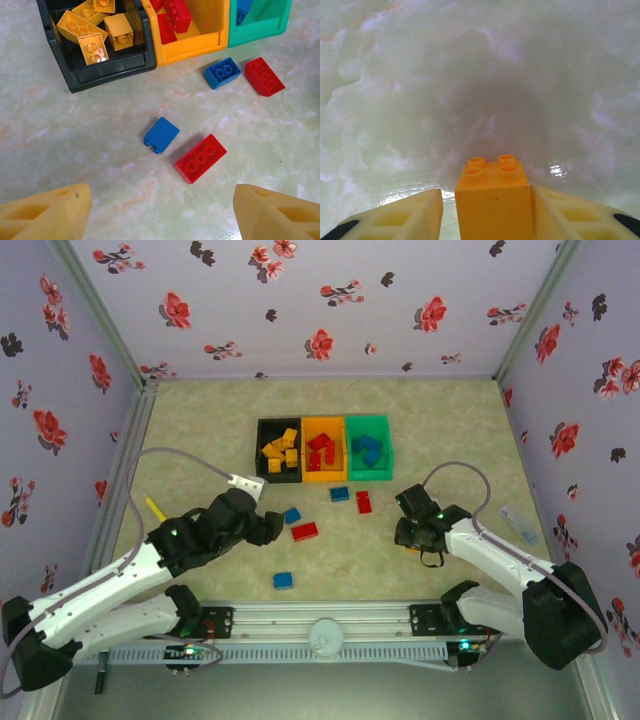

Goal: Sort the legos into containers by color

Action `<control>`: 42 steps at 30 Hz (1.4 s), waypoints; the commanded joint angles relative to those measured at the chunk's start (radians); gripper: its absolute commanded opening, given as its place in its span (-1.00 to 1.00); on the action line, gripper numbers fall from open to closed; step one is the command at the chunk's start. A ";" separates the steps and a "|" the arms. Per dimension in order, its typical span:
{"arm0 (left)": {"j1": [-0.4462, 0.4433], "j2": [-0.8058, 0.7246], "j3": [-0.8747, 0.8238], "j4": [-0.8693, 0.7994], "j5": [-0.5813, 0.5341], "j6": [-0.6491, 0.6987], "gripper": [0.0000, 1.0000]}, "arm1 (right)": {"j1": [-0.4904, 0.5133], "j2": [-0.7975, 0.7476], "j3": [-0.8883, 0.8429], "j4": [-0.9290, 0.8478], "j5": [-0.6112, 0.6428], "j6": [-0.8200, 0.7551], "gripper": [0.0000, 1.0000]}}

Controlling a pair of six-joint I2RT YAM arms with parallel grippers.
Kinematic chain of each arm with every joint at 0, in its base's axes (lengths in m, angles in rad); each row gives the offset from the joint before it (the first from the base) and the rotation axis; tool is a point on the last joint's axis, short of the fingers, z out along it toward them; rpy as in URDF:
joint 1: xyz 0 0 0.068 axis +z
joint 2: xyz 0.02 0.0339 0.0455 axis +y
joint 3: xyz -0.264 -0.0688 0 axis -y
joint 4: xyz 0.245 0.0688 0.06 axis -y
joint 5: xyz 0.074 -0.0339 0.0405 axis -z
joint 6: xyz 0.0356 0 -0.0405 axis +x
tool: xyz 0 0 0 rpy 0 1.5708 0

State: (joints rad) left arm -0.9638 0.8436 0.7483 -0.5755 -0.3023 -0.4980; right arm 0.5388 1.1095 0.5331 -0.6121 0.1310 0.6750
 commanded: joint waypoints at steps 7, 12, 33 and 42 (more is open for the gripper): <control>-0.019 -0.030 -0.004 -0.008 -0.027 -0.030 0.50 | 0.023 0.003 0.007 -0.017 0.022 -0.001 -0.30; -0.019 -0.027 0.006 -0.032 -0.039 -0.042 0.48 | 0.032 0.000 0.039 -0.021 0.016 -0.034 -0.36; -0.019 -0.057 0.011 -0.049 -0.082 -0.094 0.45 | 0.136 0.327 0.564 0.082 -0.035 -0.220 -0.43; -0.020 -0.058 0.040 -0.085 -0.094 -0.108 0.46 | 0.186 0.576 0.851 0.149 -0.089 -0.259 -0.45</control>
State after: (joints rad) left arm -0.9775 0.7967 0.7509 -0.6266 -0.3630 -0.5781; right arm 0.7166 1.6310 1.3144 -0.4995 0.0731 0.4461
